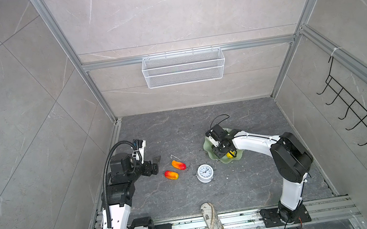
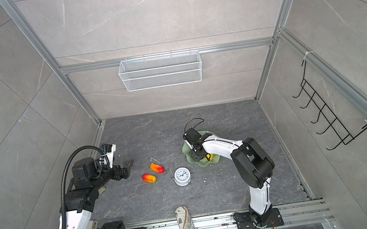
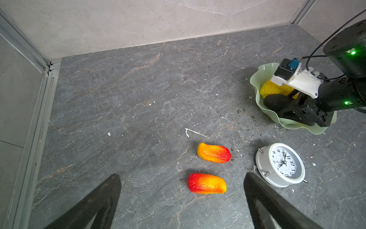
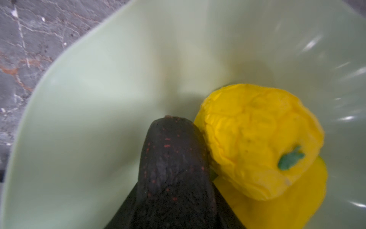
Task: Place and organize the fake fruits in the fruit bowl
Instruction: 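Carry the avocado into the green bowl beside the yellow fruits, then open the right gripper and lift it away from the bowl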
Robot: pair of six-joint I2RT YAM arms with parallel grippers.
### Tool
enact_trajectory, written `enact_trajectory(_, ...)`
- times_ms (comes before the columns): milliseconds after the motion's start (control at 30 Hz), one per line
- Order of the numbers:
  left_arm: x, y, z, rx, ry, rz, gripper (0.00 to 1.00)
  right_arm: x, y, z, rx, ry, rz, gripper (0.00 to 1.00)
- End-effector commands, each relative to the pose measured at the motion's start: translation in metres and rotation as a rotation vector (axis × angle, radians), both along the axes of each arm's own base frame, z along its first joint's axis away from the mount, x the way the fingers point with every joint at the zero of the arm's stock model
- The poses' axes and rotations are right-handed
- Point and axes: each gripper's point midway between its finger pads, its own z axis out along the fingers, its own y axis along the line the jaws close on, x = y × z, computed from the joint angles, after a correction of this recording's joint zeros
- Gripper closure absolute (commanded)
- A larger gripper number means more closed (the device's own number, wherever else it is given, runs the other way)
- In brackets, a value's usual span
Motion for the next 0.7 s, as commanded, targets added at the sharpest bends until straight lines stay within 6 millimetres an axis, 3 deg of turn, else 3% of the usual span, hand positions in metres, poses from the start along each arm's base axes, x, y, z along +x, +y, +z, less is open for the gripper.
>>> enact_trajectory(0, 0.001, -0.003, 0.007, -0.001, -0.036, -0.023, 0.00, 0.001, -0.003, -0.009, -0.009, 0.005, -0.022, 0.52)
enact_trajectory(333, 0.001, -0.003, 0.008, -0.001, -0.038, -0.022, 0.00, 0.001, -0.004, 0.000, -0.008, -0.003, -0.019, 0.39)
enact_trajectory(667, 0.002, -0.003, 0.008, -0.001, -0.037, -0.021, 0.00, 0.006, -0.001, 0.046, 0.019, -0.065, 0.004, 0.36)
